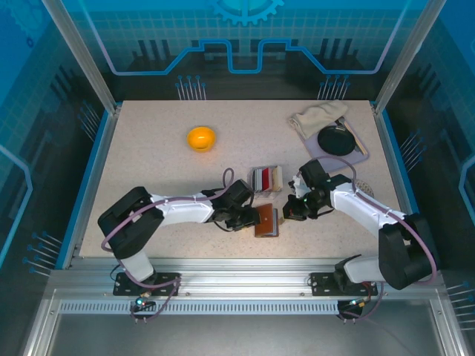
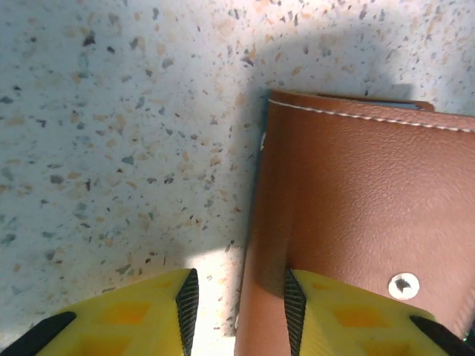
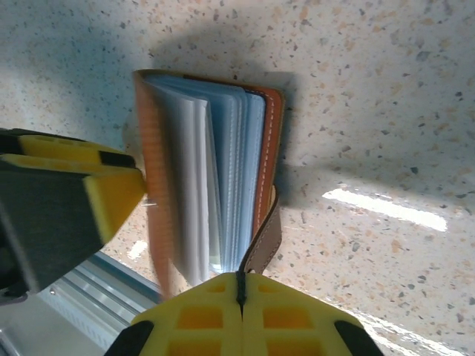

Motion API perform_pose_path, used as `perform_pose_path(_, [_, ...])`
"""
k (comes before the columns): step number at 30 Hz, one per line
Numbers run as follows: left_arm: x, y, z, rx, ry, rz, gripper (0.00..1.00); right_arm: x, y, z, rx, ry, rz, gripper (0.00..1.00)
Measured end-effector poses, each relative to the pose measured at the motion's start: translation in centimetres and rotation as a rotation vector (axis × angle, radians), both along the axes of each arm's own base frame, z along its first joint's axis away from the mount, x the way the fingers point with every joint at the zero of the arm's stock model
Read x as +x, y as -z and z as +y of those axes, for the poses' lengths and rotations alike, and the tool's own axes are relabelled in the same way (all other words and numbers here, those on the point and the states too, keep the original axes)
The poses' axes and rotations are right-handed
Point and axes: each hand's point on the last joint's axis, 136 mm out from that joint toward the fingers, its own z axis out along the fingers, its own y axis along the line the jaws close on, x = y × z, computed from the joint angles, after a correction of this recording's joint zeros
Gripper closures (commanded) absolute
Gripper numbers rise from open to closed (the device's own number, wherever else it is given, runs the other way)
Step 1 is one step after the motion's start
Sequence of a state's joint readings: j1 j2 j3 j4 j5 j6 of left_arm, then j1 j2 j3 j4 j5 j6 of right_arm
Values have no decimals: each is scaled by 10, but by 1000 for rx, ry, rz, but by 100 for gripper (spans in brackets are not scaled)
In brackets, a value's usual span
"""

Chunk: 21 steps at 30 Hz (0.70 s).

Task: Put the credit cards into the card holder
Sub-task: Close the button on the card holder.

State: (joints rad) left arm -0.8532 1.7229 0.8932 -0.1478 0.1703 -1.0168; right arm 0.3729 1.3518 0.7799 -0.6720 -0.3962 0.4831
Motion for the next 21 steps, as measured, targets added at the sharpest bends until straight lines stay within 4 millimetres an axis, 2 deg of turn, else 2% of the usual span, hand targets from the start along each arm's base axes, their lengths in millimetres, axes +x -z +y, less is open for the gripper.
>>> perform_pose_path(6, [1,3,-6,-13,14,9,53,0,-4,7,44,5,11,100])
perform_pose_path(14, [2,4,-10,-17,33,27,54,4,-3,21,66,-2,29,100])
perform_pose_path(21, [3,4,-13,-10,46,41,55,5,9,32,43,-17,69,100])
